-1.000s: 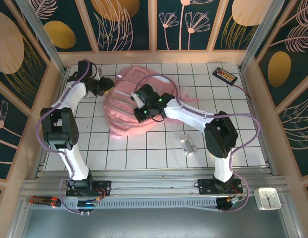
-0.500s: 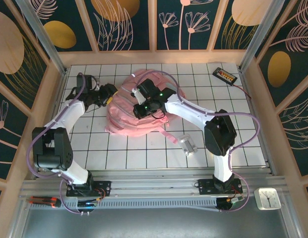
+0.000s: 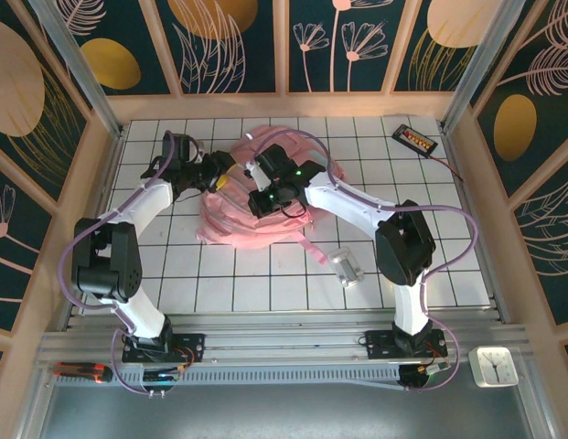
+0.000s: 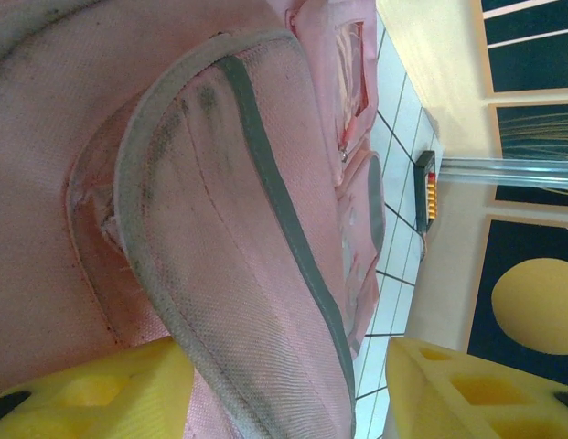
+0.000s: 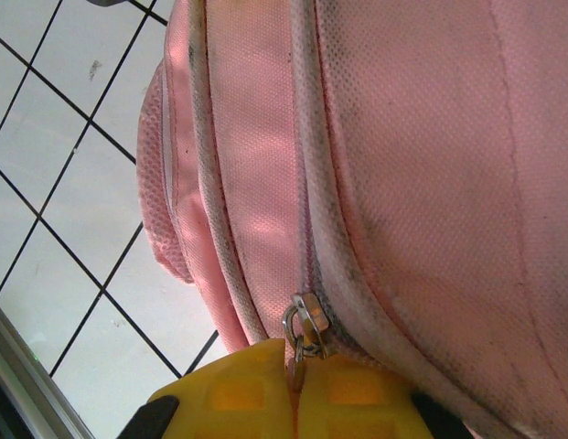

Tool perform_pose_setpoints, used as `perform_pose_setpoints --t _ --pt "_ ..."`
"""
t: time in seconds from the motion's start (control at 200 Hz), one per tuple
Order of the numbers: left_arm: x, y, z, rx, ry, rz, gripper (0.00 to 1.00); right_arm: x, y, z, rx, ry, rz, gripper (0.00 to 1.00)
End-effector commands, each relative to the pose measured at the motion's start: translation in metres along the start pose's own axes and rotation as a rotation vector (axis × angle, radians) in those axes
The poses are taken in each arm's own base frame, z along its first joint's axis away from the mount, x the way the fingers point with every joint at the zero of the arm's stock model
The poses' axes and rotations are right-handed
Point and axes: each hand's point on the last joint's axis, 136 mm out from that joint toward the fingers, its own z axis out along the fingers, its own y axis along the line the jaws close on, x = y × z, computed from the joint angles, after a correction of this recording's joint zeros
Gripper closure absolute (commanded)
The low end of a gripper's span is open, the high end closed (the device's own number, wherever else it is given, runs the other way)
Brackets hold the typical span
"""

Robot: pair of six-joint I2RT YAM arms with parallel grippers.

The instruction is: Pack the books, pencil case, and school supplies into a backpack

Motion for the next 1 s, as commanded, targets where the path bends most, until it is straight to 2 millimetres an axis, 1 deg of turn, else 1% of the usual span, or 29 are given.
perform_pose_setpoints --t 0.0,0.025,0.07,0.105,0.135,0.16,0.215,0.285,0.35,0.44,0.465,0.56,0.65,0.691,0.746,0.806,0.866,0.991 --pt "0.015 0.006 0.015 -0.014 0.081 -0.04 0.49 -0.011 0.007 0.001 -0.026 -0.028 -0.05 1.0" --pt "0.015 0.007 0.017 -0.015 0.088 -0.045 0.54 -0.011 0.007 0.0 -0.026 -0.029 -0.052 1.0" --pt "0.016 0.011 0.02 -0.018 0.098 -0.051 0.66 -0.012 0.007 0.0 -0.026 -0.03 -0.054 1.0" --pt "0.016 0.014 0.023 -0.023 0.101 -0.057 0.79 -0.011 0.007 0.0 -0.024 -0.029 -0.055 1.0" --pt "0.016 0.016 0.025 -0.029 0.102 -0.058 0.92 -0.01 0.005 0.0 -0.021 -0.026 -0.052 1.0" --pt "0.015 0.018 0.027 -0.035 0.103 -0.059 1.0 -0.009 0.003 0.0 -0.018 -0.024 -0.051 1.0" --pt "0.015 0.021 0.029 -0.043 0.103 -0.057 1.0 -0.007 -0.002 -0.002 -0.01 -0.021 -0.04 1.0" --pt "0.009 0.024 0.028 -0.071 0.077 -0.034 1.0 -0.003 -0.011 -0.008 0.001 -0.019 -0.012 1.0" --pt "0.004 0.025 0.027 -0.091 0.06 -0.014 1.0 0.003 -0.021 -0.018 0.014 -0.022 0.019 1.0" --pt "-0.001 0.028 0.027 -0.099 0.05 -0.004 1.0 0.019 -0.038 -0.03 0.038 -0.017 0.062 1.0" --pt "-0.003 0.029 0.027 -0.102 0.047 -0.006 1.0 0.02 -0.042 -0.035 0.043 -0.022 0.073 1.0" --pt "-0.01 0.034 0.025 -0.112 0.028 -0.001 1.0 0.04 -0.058 -0.046 0.06 -0.009 0.111 1.0" --pt "-0.017 0.036 0.024 -0.125 0.017 0.007 1.0 0.057 -0.069 -0.05 0.052 0.017 0.15 1.0" --pt "-0.019 0.037 0.024 -0.131 0.014 0.013 1.0 0.062 -0.071 -0.052 0.049 0.024 0.157 1.0" --pt "-0.023 0.037 0.023 -0.134 0.01 0.018 1.0 0.068 -0.08 -0.052 0.076 0.03 0.168 1.0" --pt "-0.026 0.036 0.022 -0.136 0.009 0.021 1.0 0.072 -0.09 -0.053 0.096 0.028 0.188 1.0" --pt "-0.027 0.033 0.021 -0.134 0.008 0.028 1.0 0.07 -0.098 -0.054 0.106 0.014 0.205 1.0" --pt "-0.028 0.03 0.017 -0.148 0.009 0.056 1.0 0.053 -0.109 -0.057 0.143 -0.036 0.208 1.0"
